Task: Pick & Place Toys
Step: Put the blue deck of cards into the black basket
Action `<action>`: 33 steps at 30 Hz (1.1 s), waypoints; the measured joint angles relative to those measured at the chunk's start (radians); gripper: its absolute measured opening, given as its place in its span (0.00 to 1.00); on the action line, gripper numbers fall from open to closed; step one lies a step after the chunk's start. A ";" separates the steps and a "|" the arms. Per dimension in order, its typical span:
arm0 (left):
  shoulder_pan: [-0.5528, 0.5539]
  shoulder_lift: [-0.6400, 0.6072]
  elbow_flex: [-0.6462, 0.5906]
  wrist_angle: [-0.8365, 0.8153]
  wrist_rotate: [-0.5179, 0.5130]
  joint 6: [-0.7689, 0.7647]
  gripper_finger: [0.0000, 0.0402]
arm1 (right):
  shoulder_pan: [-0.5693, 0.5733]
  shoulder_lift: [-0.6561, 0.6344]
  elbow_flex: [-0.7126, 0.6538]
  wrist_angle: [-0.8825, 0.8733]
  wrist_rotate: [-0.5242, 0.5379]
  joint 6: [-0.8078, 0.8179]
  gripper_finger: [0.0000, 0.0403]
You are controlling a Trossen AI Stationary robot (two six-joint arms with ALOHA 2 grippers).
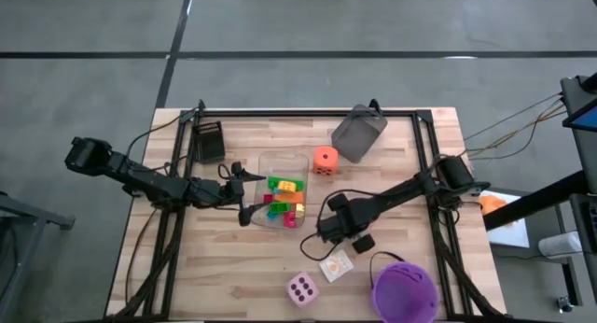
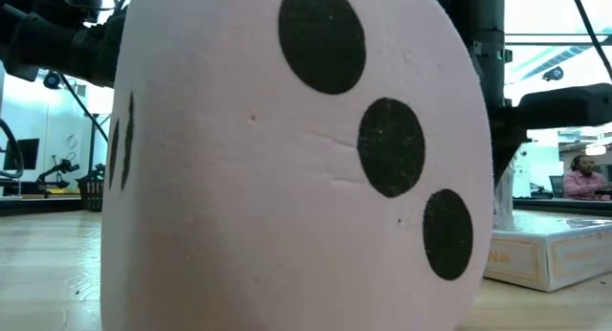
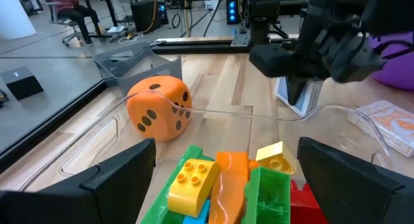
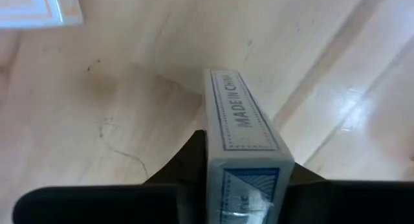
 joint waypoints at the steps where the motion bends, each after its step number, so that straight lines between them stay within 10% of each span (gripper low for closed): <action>1: 0.000 0.000 0.000 0.000 0.000 0.000 0.94 | 0.000 -0.012 0.000 0.004 0.001 0.008 0.15; 10: 0.000 0.000 0.000 0.000 0.000 -0.001 0.94 | 0.006 -0.191 -0.016 0.225 -0.052 0.064 0.15; 18: 0.000 0.000 0.000 0.023 0.030 -0.004 0.94 | 0.009 -0.405 -0.311 0.940 -0.215 0.062 0.15; 33: 0.009 -0.003 -0.145 0.408 0.081 0.041 0.94 | -0.095 -0.599 -0.728 1.593 -0.103 0.034 0.15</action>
